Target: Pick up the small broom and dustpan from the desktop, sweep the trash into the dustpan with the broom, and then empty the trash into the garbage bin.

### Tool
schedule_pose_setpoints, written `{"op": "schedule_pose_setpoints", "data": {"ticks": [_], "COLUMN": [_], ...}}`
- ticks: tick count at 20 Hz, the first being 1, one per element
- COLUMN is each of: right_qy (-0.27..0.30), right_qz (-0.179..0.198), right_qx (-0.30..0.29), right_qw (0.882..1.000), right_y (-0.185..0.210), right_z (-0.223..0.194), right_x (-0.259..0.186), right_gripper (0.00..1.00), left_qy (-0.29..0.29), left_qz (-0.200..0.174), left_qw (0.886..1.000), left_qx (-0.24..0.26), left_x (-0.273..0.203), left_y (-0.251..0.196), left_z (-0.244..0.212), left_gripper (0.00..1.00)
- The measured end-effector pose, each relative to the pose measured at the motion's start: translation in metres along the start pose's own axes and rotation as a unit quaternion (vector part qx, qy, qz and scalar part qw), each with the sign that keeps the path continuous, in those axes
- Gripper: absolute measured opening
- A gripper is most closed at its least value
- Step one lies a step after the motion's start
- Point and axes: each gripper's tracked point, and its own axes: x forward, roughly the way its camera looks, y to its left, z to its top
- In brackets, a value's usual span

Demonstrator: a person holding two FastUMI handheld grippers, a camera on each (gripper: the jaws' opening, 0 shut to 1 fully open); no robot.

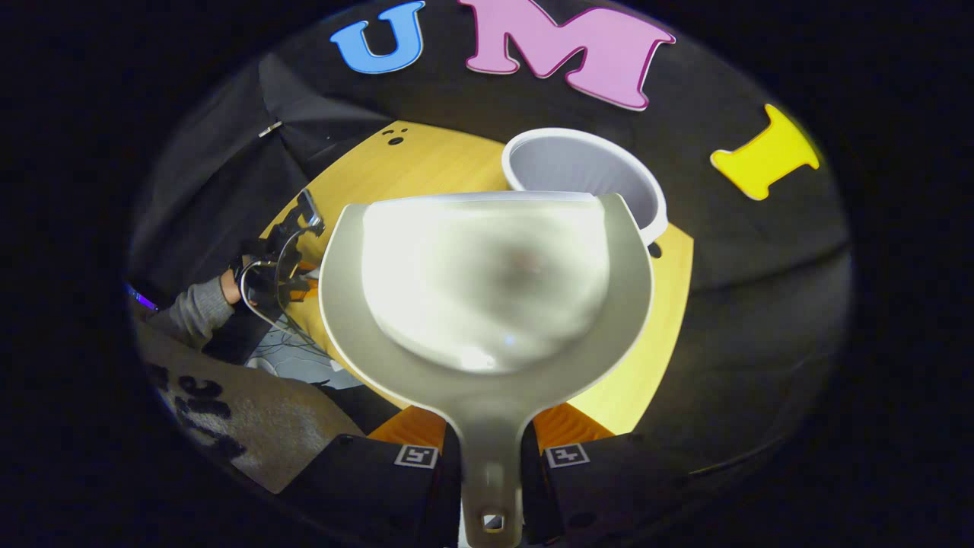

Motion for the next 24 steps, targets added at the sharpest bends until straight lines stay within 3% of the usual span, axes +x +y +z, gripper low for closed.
{"op": "schedule_pose_setpoints", "data": {"ticks": [1,2,6,7,9,12,16,24], "right_qy": [0.003,0.008,0.045,0.055,0.068,0.066,0.046,0.06], "right_qz": [0.008,0.014,0.009,0.009,0.009,-0.002,-0.016,-0.022], "right_qx": [0.006,0.006,0.018,0.024,0.033,0.032,0.036,0.056], "right_qw": [1.0,1.0,0.999,0.998,0.997,0.997,0.998,0.996], "right_y": [0.011,0.02,0.049,0.056,0.068,0.075,0.081,0.084], "right_z": [-0.012,-0.023,-0.073,-0.082,-0.094,-0.102,-0.095,-0.095], "right_x": [0.014,0.026,0.101,0.116,0.146,0.179,0.206,0.226], "right_gripper": [0.31,0.36,0.36,0.31,0.36,0.36,0.36,0.36], "left_qy": [0.001,0.002,0.002,0.002,0.004,0.003,0.003,0.002], "left_qz": [0.004,0.008,0.019,0.021,0.026,0.027,0.029,0.037], "left_qw": [1.0,1.0,1.0,1.0,1.0,1.0,0.999,0.999], "left_qx": [0.001,0.003,0.009,0.011,0.015,0.015,0.012,0.013], "left_x": [0.001,0.001,0.002,0.001,0.001,0.003,0.004,0.006], "left_y": [0.0,0.0,0.001,0.001,0.002,0.001,0.001,0.002], "left_z": [0.0,0.0,0.0,0.0,0.0,-0.001,-0.001,-0.001], "left_gripper": [0.25,0.25,0.25,0.25,0.22,0.25,0.25,0.23]}}
